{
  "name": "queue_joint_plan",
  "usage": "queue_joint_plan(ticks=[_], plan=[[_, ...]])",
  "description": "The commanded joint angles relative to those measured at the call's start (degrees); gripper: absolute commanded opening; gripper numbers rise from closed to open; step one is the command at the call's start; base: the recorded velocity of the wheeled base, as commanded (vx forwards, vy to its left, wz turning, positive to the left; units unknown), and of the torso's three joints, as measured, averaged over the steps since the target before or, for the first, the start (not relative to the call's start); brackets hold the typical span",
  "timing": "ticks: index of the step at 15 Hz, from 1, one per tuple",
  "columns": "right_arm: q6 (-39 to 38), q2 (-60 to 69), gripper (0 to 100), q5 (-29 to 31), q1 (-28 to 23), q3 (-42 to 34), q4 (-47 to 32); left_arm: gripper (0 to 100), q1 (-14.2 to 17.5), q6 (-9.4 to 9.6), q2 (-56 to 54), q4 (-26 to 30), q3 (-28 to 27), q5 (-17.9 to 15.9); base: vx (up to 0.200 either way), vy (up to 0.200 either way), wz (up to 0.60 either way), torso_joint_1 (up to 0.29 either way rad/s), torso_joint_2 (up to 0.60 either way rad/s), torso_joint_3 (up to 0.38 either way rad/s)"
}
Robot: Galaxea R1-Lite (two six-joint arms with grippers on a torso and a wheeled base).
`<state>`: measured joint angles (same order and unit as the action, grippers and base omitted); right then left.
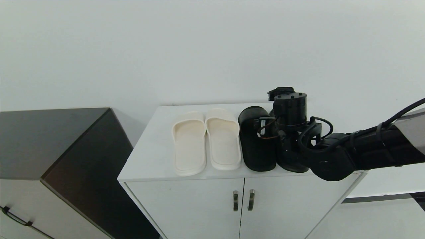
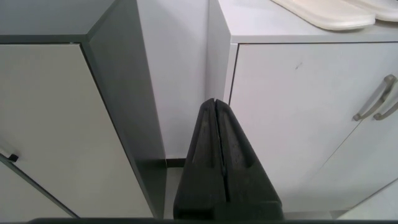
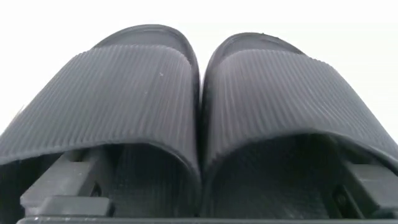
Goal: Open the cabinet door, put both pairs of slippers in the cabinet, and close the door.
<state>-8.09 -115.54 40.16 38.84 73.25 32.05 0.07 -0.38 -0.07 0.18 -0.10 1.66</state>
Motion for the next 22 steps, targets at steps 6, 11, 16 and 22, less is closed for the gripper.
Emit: queue_joint_plan(ticks=[6, 11, 16, 22], plan=[[2.03, -1.00, 0, 0.01, -0.08, 1.89, 0.38, 0, 0.01, -0.06, 0.07, -0.01, 0.01, 0.01, 0.000, 0.000, 0.00, 0.000, 0.00, 0.000], [2.21, 5.94, 0, -1.92, 0.62, -2.15, 0.03, 0, 0.01, -0.06, 0.07, -0.01, 0.01, 0.01, 0.000, 0.000, 0.00, 0.000, 0.00, 0.000], [2.12, 19.04, 0, -12.38, 7.65, -19.82, -0.32, 0, 0.01, -0.06, 0.07, -0.18, 0.10, 0.01, 0.000, 0.000, 0.00, 0.000, 0.00, 0.000], [1.33, 28.88, 0, -18.62, 13.37, -29.75, -2.43, 0, 0.01, -0.06, 0.07, -0.18, 0.10, 0.01, 0.000, 0.000, 0.00, 0.000, 0.00, 0.000]])
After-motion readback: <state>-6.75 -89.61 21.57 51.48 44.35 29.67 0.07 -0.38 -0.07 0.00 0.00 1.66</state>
